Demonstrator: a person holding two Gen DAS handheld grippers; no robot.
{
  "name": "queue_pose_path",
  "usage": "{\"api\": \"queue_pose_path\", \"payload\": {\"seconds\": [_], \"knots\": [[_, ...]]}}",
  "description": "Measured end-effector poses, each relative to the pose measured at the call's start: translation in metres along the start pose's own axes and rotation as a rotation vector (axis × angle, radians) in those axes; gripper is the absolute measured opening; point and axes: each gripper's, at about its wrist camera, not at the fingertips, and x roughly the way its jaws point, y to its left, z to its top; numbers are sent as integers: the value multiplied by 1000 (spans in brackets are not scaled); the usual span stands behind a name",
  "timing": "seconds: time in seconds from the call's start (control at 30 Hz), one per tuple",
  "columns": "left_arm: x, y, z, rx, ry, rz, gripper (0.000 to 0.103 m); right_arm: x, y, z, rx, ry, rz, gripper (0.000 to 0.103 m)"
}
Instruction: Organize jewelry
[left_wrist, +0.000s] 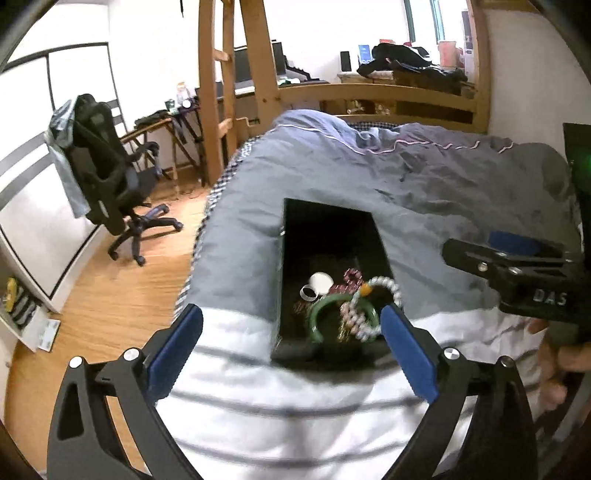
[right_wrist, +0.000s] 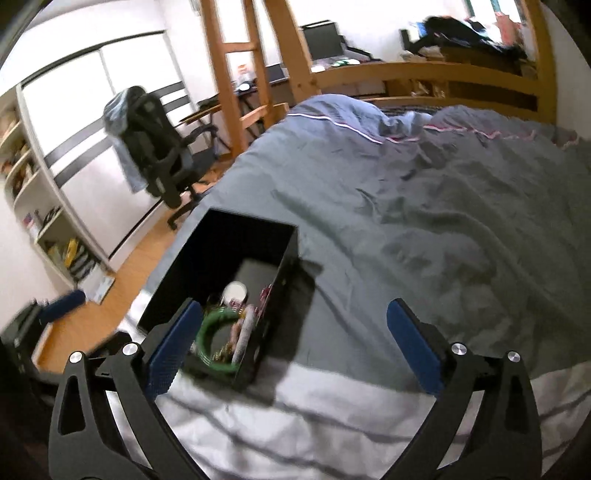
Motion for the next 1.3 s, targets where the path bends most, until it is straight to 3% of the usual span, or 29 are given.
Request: {"api": "queue_pose_path", "payload": {"seconds": [0.27,0.57,0.73,0.97,1.3], "knots": [[-40,3,-17,27,-17,46,97,-61,25,-31,-173,9,54,99],[-76,15,-31,-53,-26,46,97,-105,21,-45,-141,1,76,99],[-84,7,-31,-46,-74,66,97,-115,14,-54,-142,-25,75,99],[-72,-17,-31,52,-42,96,97,-114,7,-57,-133,-22,90,99],[-71,-29,-35,110,-35,98,97,-114,9,-61,-157,-36,84,99]]}}
